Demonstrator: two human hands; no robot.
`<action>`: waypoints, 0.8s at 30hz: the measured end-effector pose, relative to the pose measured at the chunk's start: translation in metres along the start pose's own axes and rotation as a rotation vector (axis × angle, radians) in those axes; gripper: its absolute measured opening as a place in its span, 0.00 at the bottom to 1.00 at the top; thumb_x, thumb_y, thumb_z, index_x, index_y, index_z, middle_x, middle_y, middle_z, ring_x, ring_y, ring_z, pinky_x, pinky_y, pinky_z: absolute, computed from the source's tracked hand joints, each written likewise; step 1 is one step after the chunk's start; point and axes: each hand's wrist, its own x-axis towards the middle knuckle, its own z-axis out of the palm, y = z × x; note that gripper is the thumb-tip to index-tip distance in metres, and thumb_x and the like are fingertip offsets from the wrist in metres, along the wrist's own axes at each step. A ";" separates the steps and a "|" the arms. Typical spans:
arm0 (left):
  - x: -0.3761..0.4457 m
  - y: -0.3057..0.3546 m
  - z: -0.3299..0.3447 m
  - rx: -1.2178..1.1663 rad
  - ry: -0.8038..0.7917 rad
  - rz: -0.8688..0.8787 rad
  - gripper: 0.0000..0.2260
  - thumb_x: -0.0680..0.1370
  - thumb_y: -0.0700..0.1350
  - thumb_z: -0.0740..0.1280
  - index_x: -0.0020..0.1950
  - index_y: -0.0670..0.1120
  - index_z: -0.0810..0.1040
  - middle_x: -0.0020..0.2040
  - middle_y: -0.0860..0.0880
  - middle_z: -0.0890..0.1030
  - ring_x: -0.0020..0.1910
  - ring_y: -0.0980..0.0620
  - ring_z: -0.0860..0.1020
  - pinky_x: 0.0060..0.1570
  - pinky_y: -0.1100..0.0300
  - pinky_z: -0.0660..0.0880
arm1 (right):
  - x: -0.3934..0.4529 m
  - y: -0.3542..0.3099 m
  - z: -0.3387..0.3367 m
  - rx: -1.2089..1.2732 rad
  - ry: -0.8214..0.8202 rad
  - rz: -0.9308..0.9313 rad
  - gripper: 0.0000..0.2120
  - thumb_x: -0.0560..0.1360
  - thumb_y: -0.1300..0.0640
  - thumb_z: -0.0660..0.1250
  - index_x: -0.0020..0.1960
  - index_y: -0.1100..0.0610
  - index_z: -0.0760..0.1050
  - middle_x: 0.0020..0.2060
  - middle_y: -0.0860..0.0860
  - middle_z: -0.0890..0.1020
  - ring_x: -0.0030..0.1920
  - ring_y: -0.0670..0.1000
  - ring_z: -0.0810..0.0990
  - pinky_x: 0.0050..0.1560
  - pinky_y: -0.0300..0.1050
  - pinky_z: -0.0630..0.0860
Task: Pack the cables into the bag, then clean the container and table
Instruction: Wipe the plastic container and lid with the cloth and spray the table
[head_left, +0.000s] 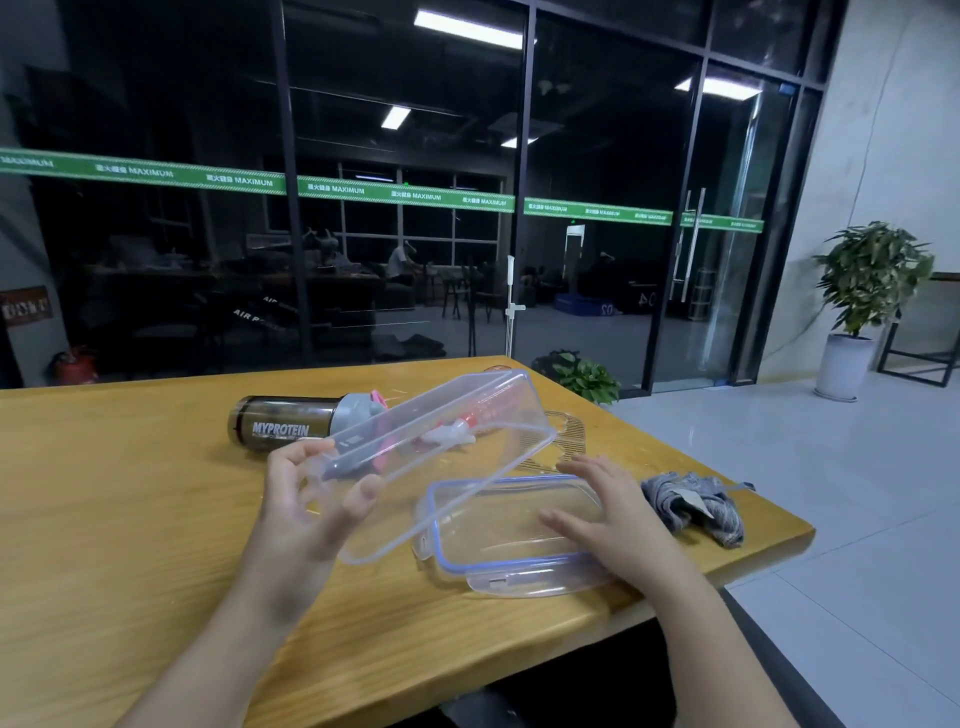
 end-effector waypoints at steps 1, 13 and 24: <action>0.000 0.001 0.000 -0.006 0.014 0.010 0.37 0.47 0.73 0.73 0.51 0.62 0.67 0.59 0.52 0.77 0.53 0.57 0.78 0.46 0.56 0.73 | 0.006 -0.003 -0.001 0.024 -0.021 0.004 0.27 0.70 0.39 0.69 0.66 0.44 0.68 0.64 0.38 0.68 0.71 0.42 0.59 0.70 0.43 0.59; -0.002 0.002 -0.006 -0.041 0.207 0.106 0.29 0.54 0.60 0.70 0.52 0.58 0.65 0.52 0.61 0.74 0.47 0.73 0.75 0.43 0.71 0.73 | 0.081 -0.040 0.016 -0.276 -0.350 0.068 0.18 0.82 0.47 0.51 0.44 0.56 0.74 0.40 0.51 0.77 0.45 0.53 0.74 0.40 0.43 0.69; -0.007 0.001 0.000 0.012 0.135 0.147 0.27 0.57 0.56 0.72 0.52 0.56 0.65 0.52 0.59 0.75 0.47 0.72 0.76 0.43 0.74 0.74 | -0.002 -0.025 -0.007 -0.284 -0.241 -0.212 0.35 0.67 0.27 0.58 0.66 0.48 0.70 0.64 0.43 0.71 0.67 0.44 0.65 0.69 0.42 0.62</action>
